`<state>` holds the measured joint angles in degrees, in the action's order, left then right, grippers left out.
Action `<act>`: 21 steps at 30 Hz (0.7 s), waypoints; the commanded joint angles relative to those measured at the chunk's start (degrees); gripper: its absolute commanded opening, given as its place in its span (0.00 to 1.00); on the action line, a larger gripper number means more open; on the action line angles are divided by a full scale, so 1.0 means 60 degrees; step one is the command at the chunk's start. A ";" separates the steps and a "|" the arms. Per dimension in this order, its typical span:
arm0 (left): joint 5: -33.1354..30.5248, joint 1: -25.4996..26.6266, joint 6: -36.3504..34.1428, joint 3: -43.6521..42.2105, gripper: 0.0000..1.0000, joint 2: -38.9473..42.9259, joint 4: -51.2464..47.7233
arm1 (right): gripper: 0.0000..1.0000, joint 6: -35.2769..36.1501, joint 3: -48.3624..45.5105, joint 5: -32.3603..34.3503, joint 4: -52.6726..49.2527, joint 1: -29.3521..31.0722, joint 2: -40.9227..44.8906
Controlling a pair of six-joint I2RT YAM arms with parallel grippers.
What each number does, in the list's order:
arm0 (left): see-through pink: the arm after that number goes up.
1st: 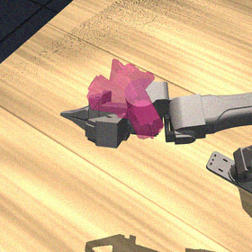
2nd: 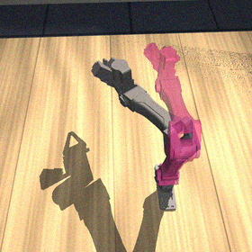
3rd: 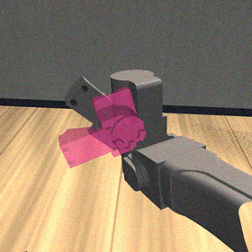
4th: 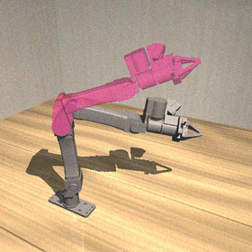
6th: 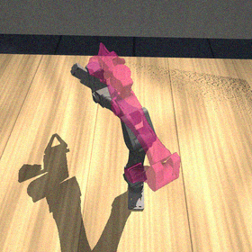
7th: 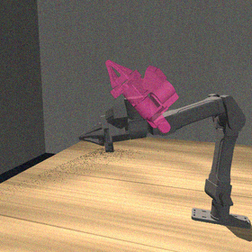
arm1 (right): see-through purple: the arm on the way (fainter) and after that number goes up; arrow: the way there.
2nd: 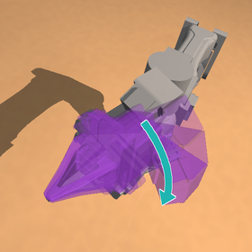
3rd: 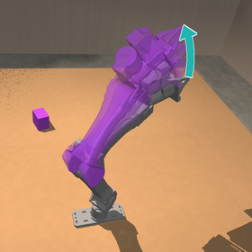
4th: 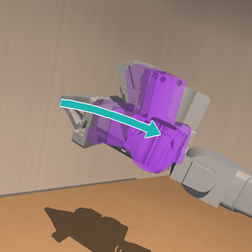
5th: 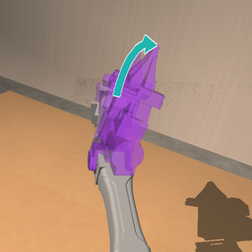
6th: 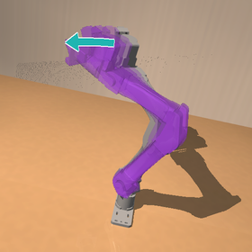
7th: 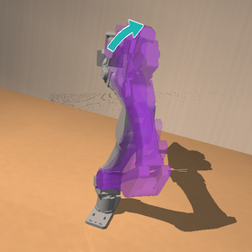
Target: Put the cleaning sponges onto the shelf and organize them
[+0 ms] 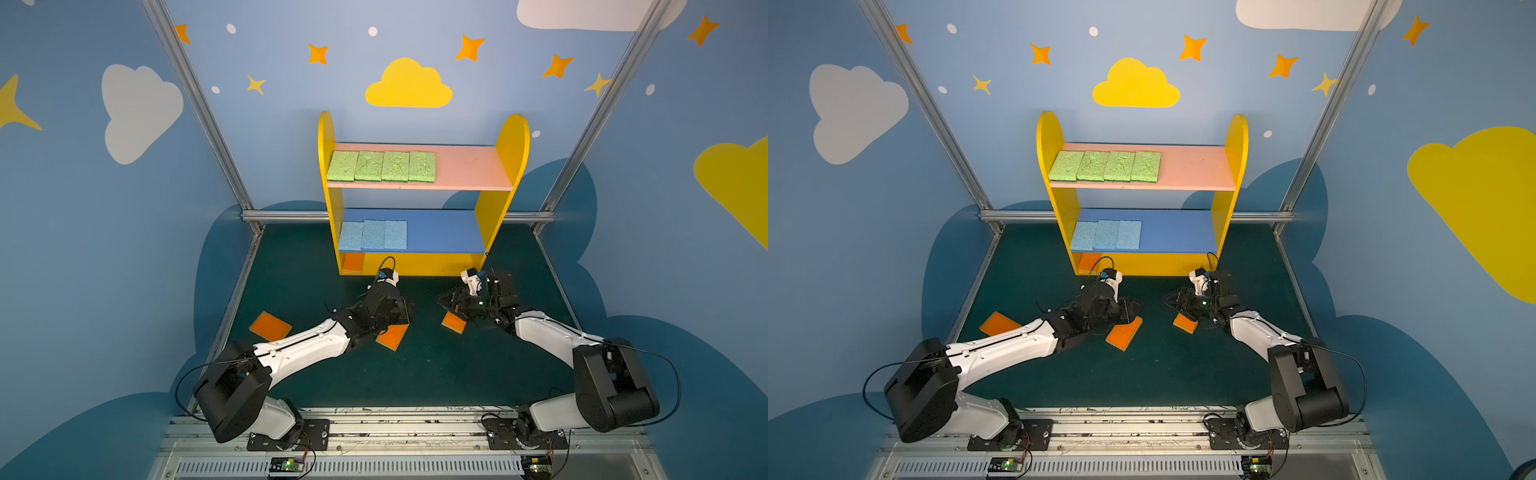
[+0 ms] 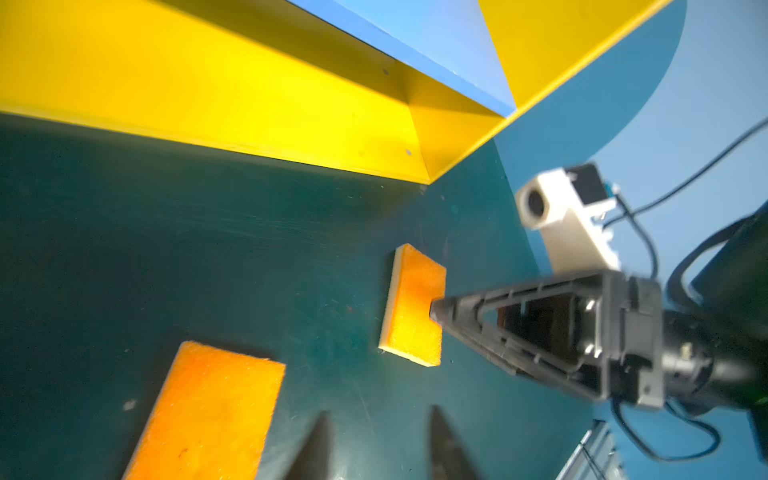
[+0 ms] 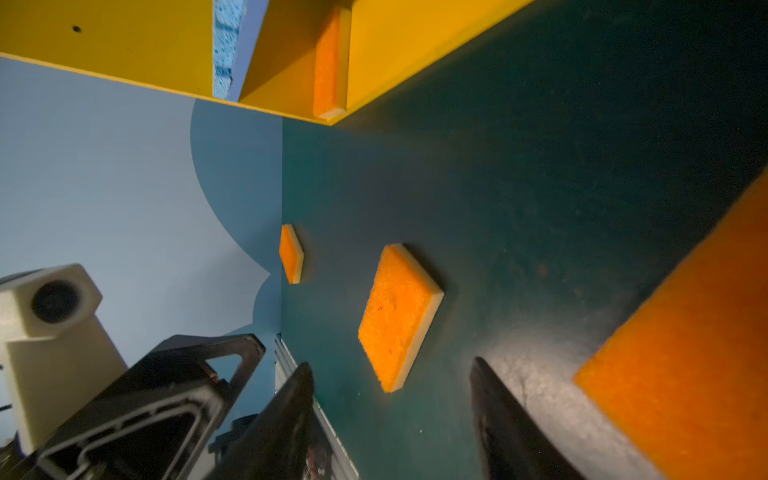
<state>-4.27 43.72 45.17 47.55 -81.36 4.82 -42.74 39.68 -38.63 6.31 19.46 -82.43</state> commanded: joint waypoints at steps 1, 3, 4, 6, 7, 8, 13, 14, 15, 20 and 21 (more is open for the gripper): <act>0.0698 -0.0739 -0.0145 -0.0951 0.03 0.0146 -0.0242 | 0.36 -0.0003 -0.0424 0.0032 -0.0352 0.0403 -0.0075; 0.0910 -0.1152 -0.0245 -0.1333 0.03 0.0201 -0.0150 | 0.21 -0.0273 -0.0520 0.0036 -0.0013 0.0677 -0.0334; 0.0957 -0.1344 -0.0309 -0.1402 0.03 0.0190 -0.0173 | 0.15 -0.0362 -0.0474 0.0072 0.0057 0.0807 -0.0462; 0.1044 -0.1645 -0.0457 -0.1501 0.03 0.0024 -0.0216 | 0.06 -0.0574 -0.0348 0.0187 0.0188 0.1097 -0.0825; 0.1102 -0.1777 -0.0491 -0.1543 0.03 -0.0066 -0.0217 | 0.03 -0.0684 -0.0291 0.0209 0.0304 0.1202 -0.0998; 0.1196 -0.1935 -0.0505 -0.1601 0.03 -0.0217 -0.0157 | 0.00 -0.0788 -0.0231 0.0224 0.0443 0.1312 -0.1210; 0.1747 -0.2291 -0.0348 -0.2020 0.03 -0.0964 0.0689 | 0.00 -0.1119 0.0168 0.0261 0.0882 0.1677 -0.2315; 0.1906 -0.2283 -0.0421 -0.2008 0.03 -0.1189 0.0793 | 0.00 -0.1222 0.0169 0.0246 0.1053 0.1729 -0.2510; 0.2070 -0.2292 -0.0462 -0.1979 0.03 -0.1408 0.0907 | 0.00 -0.1328 0.0181 0.0244 0.1210 0.1776 -0.2684; 0.2725 -0.2210 -0.0071 -0.2300 0.03 -0.2231 0.2088 | 0.00 -0.1468 0.0497 0.0228 0.1330 0.1890 -0.3255; 0.2754 -0.2147 0.0016 -0.2380 0.03 -0.2312 0.2269 | 0.00 -0.1421 0.0655 0.0240 0.1223 0.1898 -0.3350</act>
<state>9.10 30.13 44.29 34.92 -93.36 14.33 -50.65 40.86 -37.43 12.43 30.50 -101.49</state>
